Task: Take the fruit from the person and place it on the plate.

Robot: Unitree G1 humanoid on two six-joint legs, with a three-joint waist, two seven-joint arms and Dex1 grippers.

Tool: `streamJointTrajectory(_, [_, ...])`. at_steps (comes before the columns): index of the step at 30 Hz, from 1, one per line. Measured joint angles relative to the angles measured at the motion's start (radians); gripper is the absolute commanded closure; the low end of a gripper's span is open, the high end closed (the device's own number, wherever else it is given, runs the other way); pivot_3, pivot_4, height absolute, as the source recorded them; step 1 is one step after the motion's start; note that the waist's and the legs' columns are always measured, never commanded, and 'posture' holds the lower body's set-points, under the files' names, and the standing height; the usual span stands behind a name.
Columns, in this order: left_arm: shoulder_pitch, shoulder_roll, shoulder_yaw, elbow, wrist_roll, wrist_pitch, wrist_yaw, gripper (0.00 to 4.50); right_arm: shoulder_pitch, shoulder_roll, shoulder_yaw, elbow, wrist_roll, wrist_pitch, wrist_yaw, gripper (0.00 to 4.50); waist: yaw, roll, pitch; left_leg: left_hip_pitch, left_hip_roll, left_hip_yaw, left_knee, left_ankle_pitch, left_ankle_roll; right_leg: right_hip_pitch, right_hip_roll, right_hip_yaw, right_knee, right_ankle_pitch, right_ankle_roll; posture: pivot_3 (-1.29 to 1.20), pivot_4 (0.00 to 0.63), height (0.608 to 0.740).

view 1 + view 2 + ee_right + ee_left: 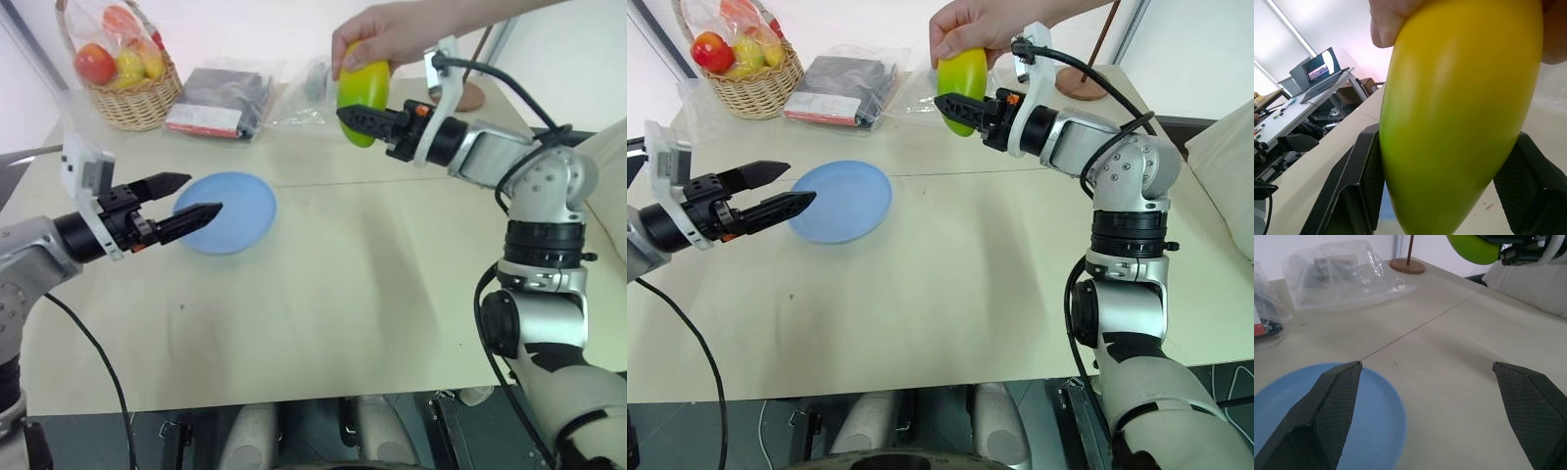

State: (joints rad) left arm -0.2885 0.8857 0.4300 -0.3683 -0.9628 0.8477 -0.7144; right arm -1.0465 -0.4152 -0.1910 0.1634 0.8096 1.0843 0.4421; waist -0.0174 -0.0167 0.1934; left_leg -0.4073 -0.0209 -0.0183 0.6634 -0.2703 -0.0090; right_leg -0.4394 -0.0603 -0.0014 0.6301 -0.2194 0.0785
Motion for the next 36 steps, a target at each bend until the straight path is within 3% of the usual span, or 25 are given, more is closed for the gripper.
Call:
streamJointTrajectory(12, [0.011, 0.009, 0.016, 0.000, -0.001, -0.001, -0.004, 0.00, -0.016, 0.019, -0.002, -0.010, 0.001, 0.027, -0.007, 2.06, -0.001, 0.000, 0.000, 0.000, 0.000, 0.000, 0.000, 0.000, 0.000, 0.000, 0.000, 0.000, 0.000, 0.000, 0.000, 0.00, 0.150, 0.740])
streamJointTrajectory(20, [0.048, 0.040, 0.066, -0.002, -0.009, 0.001, -0.003, 0.00, 0.037, 0.194, 0.088, -0.054, -0.030, 0.029, -0.048, 2.06, -0.003, 0.000, 0.000, 0.000, 0.000, 0.000, 0.000, 0.000, 0.000, -0.001, 0.000, 0.000, 0.001, 0.000, 0.000, 0.00, 0.150, 0.740])
streamJointTrajectory(26, [0.098, 0.059, 0.138, -0.026, -0.012, 0.023, 0.003, 0.00, 0.037, 0.356, 0.190, 0.091, -0.156, -0.134, -0.042, 2.06, -0.004, 0.000, 0.000, 0.000, 0.000, 0.000, 0.000, 0.000, 0.000, -0.001, 0.000, 0.000, 0.001, 0.000, 0.000, 0.00, 0.150, 0.740])
streamJointTrajectory(36, [0.137, 0.070, 0.185, -0.070, -0.039, 0.046, 0.037, 0.00, 0.035, 0.487, 0.299, 0.392, -0.374, -0.404, 0.012, 2.06, -0.006, 0.000, 0.000, 0.000, 0.000, -0.001, 0.000, 0.001, -0.002, -0.002, -0.001, 0.000, 0.001, 0.000, -0.001, 0.00, 0.150, 0.740])
